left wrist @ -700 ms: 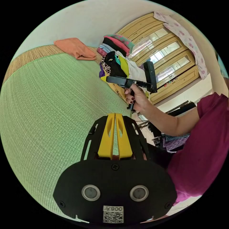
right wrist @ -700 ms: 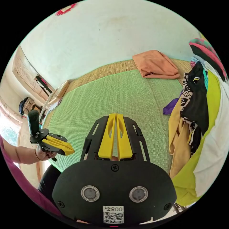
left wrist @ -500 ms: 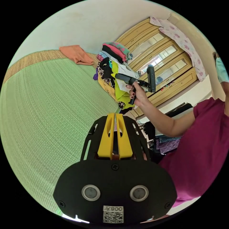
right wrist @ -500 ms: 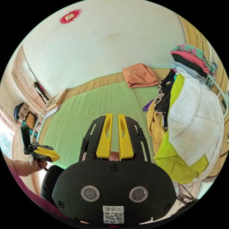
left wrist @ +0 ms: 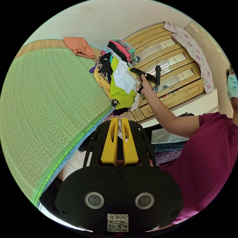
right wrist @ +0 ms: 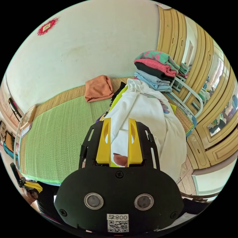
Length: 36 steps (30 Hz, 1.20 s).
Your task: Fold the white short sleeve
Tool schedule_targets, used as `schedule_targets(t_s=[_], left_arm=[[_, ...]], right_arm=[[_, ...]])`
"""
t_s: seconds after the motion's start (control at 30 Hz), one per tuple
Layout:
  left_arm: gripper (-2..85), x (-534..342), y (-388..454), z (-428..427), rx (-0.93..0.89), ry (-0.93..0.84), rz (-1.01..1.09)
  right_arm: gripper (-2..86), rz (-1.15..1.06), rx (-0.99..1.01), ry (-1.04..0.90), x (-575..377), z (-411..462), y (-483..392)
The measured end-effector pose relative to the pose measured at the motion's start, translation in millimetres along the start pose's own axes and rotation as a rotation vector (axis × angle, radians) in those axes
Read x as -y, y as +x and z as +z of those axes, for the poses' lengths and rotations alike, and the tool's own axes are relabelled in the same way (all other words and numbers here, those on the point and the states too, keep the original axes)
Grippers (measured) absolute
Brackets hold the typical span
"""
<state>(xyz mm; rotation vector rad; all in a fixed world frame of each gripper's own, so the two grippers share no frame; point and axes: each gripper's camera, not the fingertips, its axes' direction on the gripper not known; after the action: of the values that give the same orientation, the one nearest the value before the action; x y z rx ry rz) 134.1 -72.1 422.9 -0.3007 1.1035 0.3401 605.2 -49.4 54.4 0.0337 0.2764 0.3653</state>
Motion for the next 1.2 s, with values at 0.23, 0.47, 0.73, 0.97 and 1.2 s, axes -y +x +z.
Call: schedule_targets(t_s=[0.23, 0.47, 0.73, 0.97, 1.2], left_arm=[[2.4, 15.9, -0.8, 14.4, 0.000, -0.041, 0.025], [4.2, 74.9, -2.4, 20.9, -0.040, -0.014, 0.073], [10.7, 180.9, 6.8, 68.2, -0.139, -0.017, 0.060], [10.6, 170.9, -36.5, 85.9, -0.341, 0.006, -0.178], [7.8, 167.3, -41.4, 97.5, -0.418, -0.006, -0.224]], right_arm=[[2.2, 0.051, 0.078, -0.052, 0.1, 15.8, 22.4], [0.7, -0.011, 0.440, 0.066, -30.2, -41.6, 41.9], [0.6, -0.203, 0.525, 0.051, -73.2, -91.7, -2.6], [0.6, -0.289, 0.546, -0.008, -89.5, -93.0, -12.6], [0.6, -0.328, 0.575, -0.071, -98.1, -89.7, -37.7]])
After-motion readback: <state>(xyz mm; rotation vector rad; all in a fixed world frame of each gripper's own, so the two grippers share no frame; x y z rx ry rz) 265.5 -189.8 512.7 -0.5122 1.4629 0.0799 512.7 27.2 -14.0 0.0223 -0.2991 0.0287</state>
